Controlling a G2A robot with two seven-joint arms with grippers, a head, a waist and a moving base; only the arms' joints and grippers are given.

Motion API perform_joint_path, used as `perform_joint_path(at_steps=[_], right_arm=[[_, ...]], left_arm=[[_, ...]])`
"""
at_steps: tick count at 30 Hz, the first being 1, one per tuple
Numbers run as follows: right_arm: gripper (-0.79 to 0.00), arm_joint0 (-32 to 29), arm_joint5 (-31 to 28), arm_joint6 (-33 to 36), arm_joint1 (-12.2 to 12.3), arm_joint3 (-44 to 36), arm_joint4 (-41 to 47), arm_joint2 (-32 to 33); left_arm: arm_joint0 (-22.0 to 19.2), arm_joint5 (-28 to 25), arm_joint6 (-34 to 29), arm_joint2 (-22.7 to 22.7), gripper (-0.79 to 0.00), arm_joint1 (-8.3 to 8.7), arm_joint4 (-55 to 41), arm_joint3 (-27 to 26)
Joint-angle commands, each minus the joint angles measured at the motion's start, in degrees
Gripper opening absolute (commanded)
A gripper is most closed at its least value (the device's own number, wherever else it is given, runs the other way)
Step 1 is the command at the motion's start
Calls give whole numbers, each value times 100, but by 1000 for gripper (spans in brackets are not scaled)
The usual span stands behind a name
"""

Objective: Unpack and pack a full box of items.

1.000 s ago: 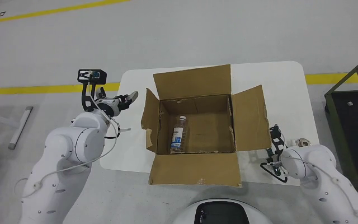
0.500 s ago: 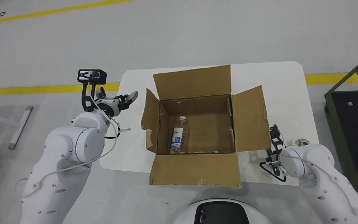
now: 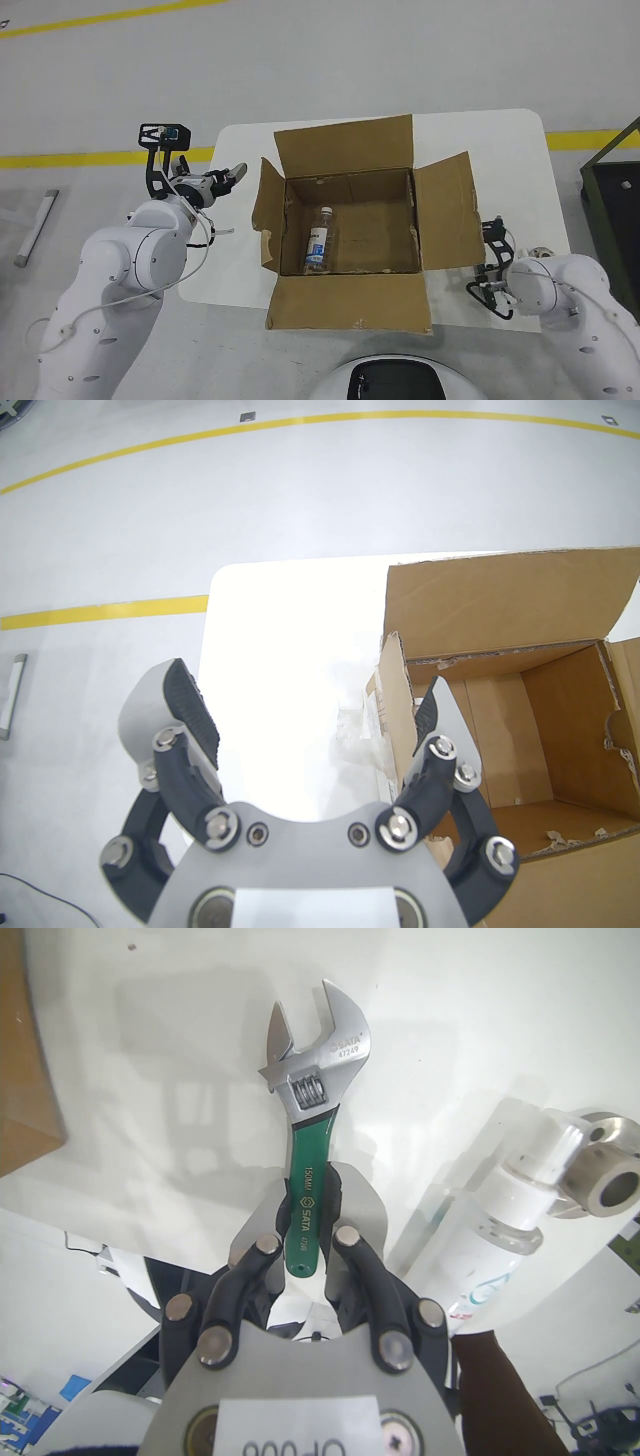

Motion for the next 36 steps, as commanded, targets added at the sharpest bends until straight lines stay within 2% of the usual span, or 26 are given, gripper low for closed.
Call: perform_joint_path(at_steps=[1,7,10,13,18,24,28,31,36], right_arm=[[-785,-36,122,-127,0,-111,505,300],[-785,-356,417,-826,-21,-484,2693,1572],[-785,-500,451,-1056,-47,-435,4120,2221],[-785,-555,157,-989,-69,-148,5741,2693],[-785,-609,-383,-919,-61,428,7516,3271],[-785,-654,-607,-1006,-17,561,8446,3599],[-785,-633,-749,-921,27,302,8782,3643],[-785,-562,-714,-882,72,-106,8704,3487],[-785,-211,-334,-853,188,-943,7797,2836]], left_arm=[[0,0,0,0,0,0,0,0],[0,0,0,0,0,0,0,0],[0,0,0,0,0,0,0,0],[0,0,0,0,0,0,0,0],[0,0,0,0,0,0,0,0],[0,0,0,0,0,0,0,0],[0,0,0,0,0,0,0,0],[0,0,0,0,0,0,0,0],[0,0,0,0,0,0,0,0]])
